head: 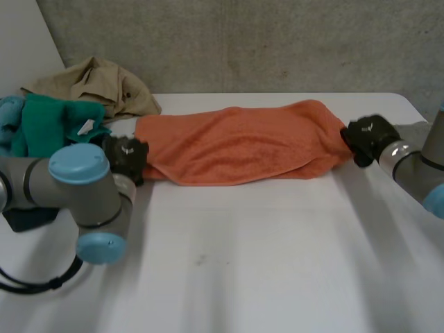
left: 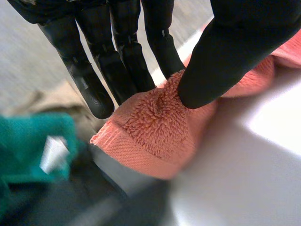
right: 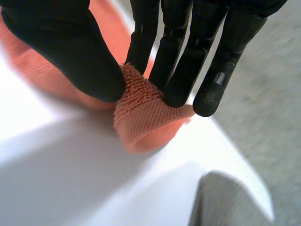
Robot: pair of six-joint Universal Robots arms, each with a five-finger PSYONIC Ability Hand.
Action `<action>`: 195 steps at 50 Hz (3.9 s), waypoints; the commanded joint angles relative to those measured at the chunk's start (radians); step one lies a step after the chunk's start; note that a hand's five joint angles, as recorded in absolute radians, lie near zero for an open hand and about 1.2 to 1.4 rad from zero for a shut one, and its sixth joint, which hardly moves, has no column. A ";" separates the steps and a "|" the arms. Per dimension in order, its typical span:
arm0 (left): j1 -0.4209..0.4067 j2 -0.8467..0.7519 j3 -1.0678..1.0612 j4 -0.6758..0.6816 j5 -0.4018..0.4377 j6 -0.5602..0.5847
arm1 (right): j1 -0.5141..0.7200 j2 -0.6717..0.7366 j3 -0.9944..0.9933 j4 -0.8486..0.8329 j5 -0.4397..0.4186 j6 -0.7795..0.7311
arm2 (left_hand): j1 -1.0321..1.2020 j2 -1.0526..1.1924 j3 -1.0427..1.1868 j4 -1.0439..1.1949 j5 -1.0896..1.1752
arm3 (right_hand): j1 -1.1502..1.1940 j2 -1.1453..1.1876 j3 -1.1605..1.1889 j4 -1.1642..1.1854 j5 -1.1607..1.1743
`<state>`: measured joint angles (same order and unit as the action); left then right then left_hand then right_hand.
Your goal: Fold the laundry.
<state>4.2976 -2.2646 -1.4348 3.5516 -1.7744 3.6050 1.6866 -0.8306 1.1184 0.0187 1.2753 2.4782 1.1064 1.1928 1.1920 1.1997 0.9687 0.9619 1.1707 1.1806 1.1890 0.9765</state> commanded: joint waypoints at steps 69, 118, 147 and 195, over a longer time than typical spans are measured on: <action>0.008 -0.173 0.117 0.271 -0.036 0.449 | -0.047 0.096 0.023 -0.290 0.053 -0.404 | 0.261 0.175 0.176 0.168 0.224 | 0.434 0.226 0.216 0.207 0.245; -0.007 0.364 -0.381 0.052 -0.030 -0.031 | -0.309 -0.139 0.296 0.009 -0.281 -0.033 | -0.932 -1.018 -1.017 -1.025 -0.969 | -0.313 -0.522 -0.532 -0.540 -0.502; -0.009 0.364 -0.401 0.058 -0.030 -0.031 | -0.315 -0.054 0.271 -0.039 -0.281 -0.036 | -0.932 -1.018 -1.017 -1.025 -0.969 | 0.434 0.226 0.216 0.207 0.245; -0.009 0.375 -0.411 0.055 -0.039 -0.031 | -0.545 -0.226 0.436 0.086 -0.340 -0.254 | -0.932 -1.018 -1.017 -1.025 -0.969 | -0.698 -0.906 -0.916 -0.925 -0.887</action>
<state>4.2889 -1.8899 -1.8459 3.6052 -1.8132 3.5742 1.1500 -1.0552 1.5560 0.0915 0.9417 2.2195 0.1946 0.1976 0.2057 0.1990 0.0444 0.5480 0.6790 0.6923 0.7170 0.5340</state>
